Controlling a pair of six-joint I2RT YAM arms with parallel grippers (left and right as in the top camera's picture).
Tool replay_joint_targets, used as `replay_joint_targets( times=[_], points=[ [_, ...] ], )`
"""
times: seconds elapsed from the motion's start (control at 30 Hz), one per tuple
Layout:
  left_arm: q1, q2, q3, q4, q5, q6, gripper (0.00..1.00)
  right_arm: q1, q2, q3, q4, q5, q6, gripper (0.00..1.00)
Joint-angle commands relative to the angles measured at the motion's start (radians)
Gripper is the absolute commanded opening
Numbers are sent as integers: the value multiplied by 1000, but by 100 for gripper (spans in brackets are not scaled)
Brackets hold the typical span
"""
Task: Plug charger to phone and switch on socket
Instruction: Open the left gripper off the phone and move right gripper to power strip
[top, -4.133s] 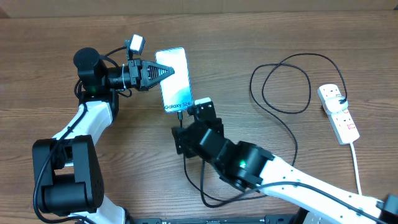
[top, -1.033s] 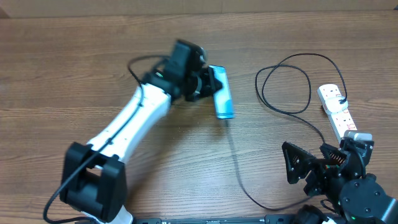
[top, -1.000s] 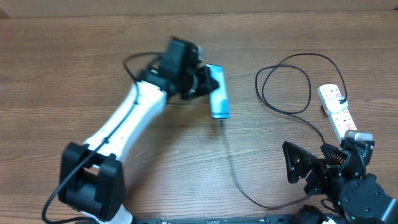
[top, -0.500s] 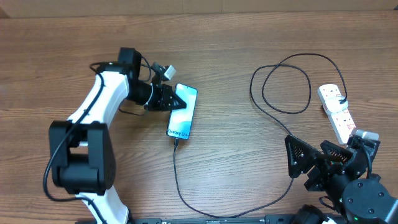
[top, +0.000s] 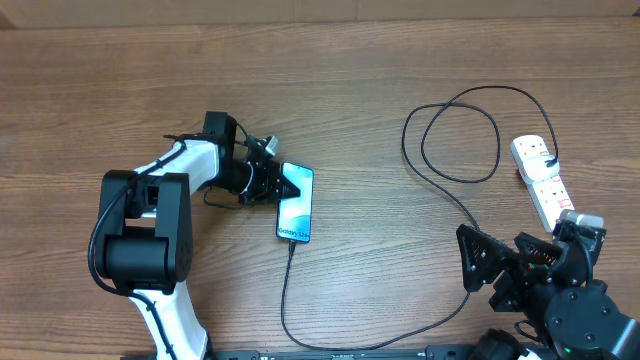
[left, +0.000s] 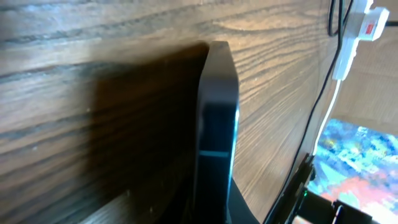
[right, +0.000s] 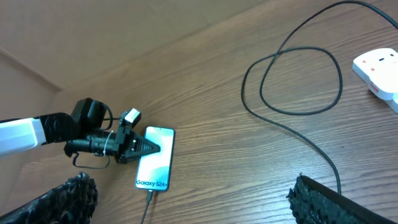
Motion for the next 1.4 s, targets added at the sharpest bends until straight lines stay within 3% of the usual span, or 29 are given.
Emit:
replay_joint_targets(
  times=[0.0,0.17,0.33,0.53,0.7,0.93,1.0,1.13,1.37],
  points=[
    [-2,2,-49,7,-82,-56,5,-2,4,6,-19,6,34,100],
    [-1,2,-90,30,-115,-56,5,-2,18,56,-121,14,101,100],
    [-10,2,-96,21,-194,-56,5,-2,83,242,-398,25,251,100],
    [-15,2,-96,22,-261,-57,5,-2,136,400,-395,-35,210,100],
    [-15,2,-96,23,-307,-57,5,-2,218,413,-382,-7,210,100],
    [-15,2,-96,23,-312,-57,6,-4,496,413,-264,104,196,100],
    [-15,2,-95,23,-312,-57,5,-19,591,413,-192,79,129,100],
    [-15,2,-96,24,-313,-57,5,-104,779,413,-104,-49,-4,100],
    [-15,2,-96,34,-364,-114,9,-332,962,413,-156,-254,-10,100]
  ],
)
